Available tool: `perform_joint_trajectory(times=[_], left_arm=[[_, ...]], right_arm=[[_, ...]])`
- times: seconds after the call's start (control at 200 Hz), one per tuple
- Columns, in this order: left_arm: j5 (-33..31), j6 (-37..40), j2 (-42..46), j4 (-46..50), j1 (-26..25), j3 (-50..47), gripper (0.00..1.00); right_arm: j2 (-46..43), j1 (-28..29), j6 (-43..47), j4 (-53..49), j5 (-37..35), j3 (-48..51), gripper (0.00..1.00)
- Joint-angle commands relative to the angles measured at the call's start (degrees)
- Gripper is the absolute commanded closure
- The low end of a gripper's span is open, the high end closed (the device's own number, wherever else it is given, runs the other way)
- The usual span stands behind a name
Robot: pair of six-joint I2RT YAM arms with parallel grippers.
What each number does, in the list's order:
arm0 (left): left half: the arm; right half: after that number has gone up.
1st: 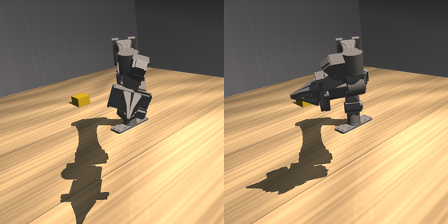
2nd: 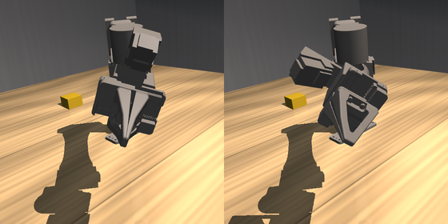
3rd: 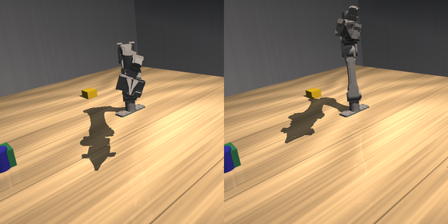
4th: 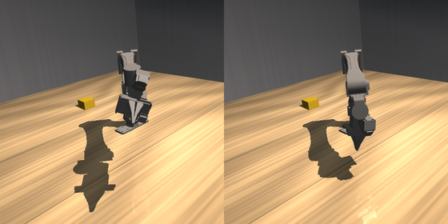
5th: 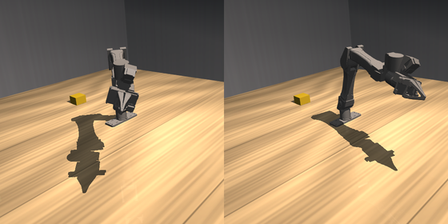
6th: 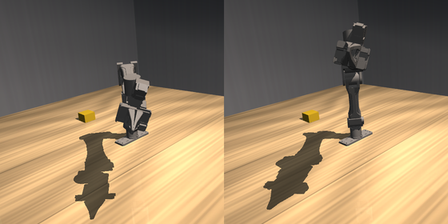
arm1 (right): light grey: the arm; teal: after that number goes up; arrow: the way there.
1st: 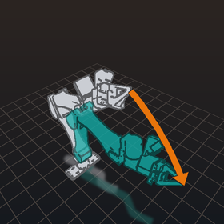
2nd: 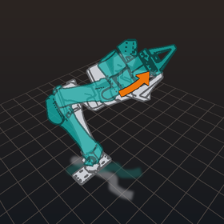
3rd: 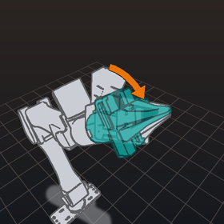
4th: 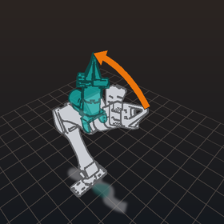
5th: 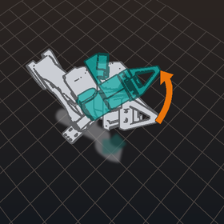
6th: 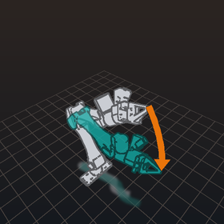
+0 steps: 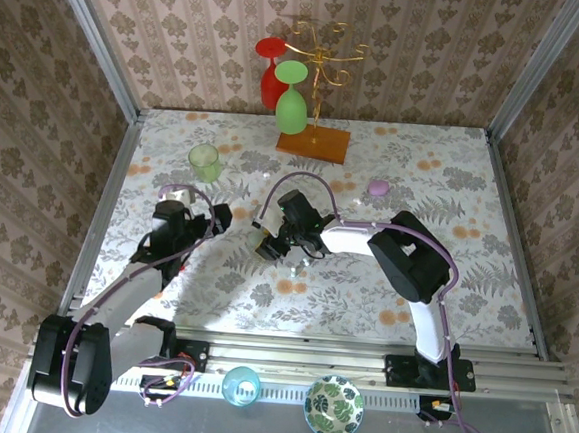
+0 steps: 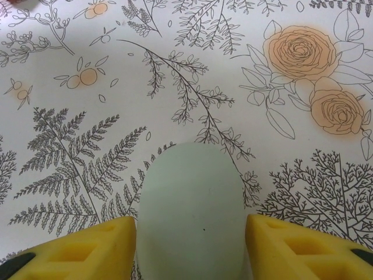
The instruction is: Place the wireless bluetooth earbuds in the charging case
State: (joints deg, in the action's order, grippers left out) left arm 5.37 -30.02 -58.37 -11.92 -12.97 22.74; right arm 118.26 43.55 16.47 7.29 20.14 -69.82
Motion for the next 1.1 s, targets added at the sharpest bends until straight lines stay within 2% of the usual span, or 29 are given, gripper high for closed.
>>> perform_joint_trajectory(times=[0.0,0.18,0.39,0.53,0.665,0.745,0.88,1.095], left_arm=[[0.8,-0.5,0.7,0.3,0.7,-0.4,0.0],[1.1,-0.5,0.6,0.1,0.7,0.0,0.0],[1.3,-0.7,0.2,-0.6,0.8,-0.1,0.0],[1.6,-0.8,-0.6,-1.1,0.8,0.2,0.0],[1.6,-0.6,-0.8,-2.0,0.8,0.1,0.0],[1.9,-0.5,-0.8,-2.5,0.8,0.2,0.0],[3.8,1.4,-0.2,-5.0,0.8,-0.5,0.0],[8.8,4.4,1.0,-12.8,0.4,-1.4,0.0]], right_arm=[[0.8,0.4,1.1,-1.1,0.0,-0.7,0.48],[1.4,0.4,1.6,-1.2,-0.9,-0.9,0.43],[1.6,0.3,2.1,-2.3,-0.8,-0.9,0.52],[0.1,0.4,2.0,-2.8,-0.7,-0.2,0.54],[-4.4,0.5,2.0,-2.9,-1.1,2.4,0.55],[-7.7,0.4,2.1,-3.1,-1.6,4.3,0.61],[-14.3,-0.1,1.9,-3.6,-1.8,7.9,0.61],[-25.8,-3.1,1.9,-12.5,1.4,11.2,0.62]])
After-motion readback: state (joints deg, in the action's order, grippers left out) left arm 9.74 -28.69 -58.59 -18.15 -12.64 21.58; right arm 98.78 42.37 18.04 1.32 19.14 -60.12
